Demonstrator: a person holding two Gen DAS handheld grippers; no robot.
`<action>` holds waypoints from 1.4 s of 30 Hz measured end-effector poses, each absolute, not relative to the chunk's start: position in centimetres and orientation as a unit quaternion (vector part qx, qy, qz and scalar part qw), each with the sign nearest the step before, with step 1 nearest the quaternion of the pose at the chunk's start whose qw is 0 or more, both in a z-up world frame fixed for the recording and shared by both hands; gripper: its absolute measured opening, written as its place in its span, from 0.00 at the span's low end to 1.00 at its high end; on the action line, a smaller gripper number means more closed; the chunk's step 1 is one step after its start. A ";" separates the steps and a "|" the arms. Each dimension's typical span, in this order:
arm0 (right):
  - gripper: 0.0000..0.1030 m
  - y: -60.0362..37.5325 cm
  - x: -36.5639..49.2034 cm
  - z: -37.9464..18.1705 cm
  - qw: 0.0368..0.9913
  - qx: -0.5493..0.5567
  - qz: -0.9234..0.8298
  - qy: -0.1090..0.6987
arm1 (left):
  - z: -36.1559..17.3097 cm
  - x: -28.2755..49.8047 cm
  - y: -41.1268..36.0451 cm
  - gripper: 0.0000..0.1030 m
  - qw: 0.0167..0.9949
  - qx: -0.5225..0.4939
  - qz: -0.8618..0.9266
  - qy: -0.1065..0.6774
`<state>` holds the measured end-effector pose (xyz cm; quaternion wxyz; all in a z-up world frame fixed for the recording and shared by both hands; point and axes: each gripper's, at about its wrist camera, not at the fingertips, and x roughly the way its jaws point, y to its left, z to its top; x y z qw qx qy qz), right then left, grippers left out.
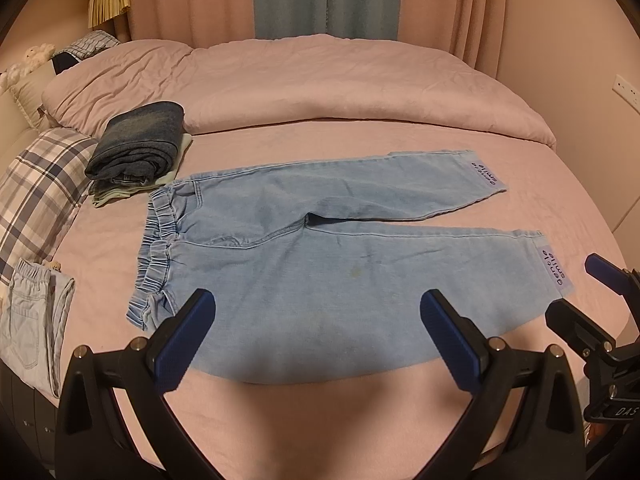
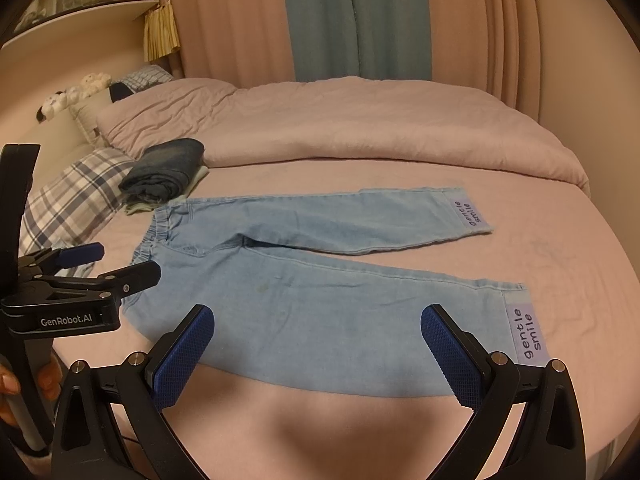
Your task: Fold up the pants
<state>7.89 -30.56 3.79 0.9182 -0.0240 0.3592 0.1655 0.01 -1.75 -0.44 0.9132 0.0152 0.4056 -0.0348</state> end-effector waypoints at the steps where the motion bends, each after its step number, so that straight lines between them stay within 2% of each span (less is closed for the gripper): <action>1: 1.00 -30.6 7.9 3.8 0.918 -0.024 0.165 0.359 | -0.4 0.0 -1.8 1.00 0.913 0.015 -0.035 0.406; 13: 1.00 -30.4 7.7 3.5 0.917 -0.027 0.168 0.362 | -0.6 -0.1 -1.4 1.00 0.911 -0.010 -0.048 0.409; 18: 1.00 -29.2 8.0 1.6 0.906 -0.036 0.185 0.378 | -2.7 0.8 1.3 1.00 0.893 -0.097 -0.061 0.434; 25: 1.00 -24.8 7.6 -3.0 0.887 -0.110 0.224 0.389 | -8.7 0.4 9.9 0.99 0.845 -0.277 -0.020 0.456; 32: 1.00 -18.2 6.6 -6.7 0.852 -0.183 0.314 0.377 | -11.3 -0.7 15.5 0.98 0.834 -0.333 0.049 0.438; 34: 1.00 -16.5 6.0 -7.5 0.845 -0.212 0.331 0.362 | -12.2 -0.5 16.2 0.97 0.825 -0.350 0.041 0.441; 38: 0.97 -13.2 4.2 -8.9 0.834 -0.277 0.359 0.315 | -14.1 -0.3 17.1 0.85 0.815 -0.375 0.032 0.441; 42: 0.82 -10.7 3.4 -10.2 0.812 -0.314 0.391 0.300 | -15.3 0.2 18.1 0.74 0.814 -0.386 0.031 0.432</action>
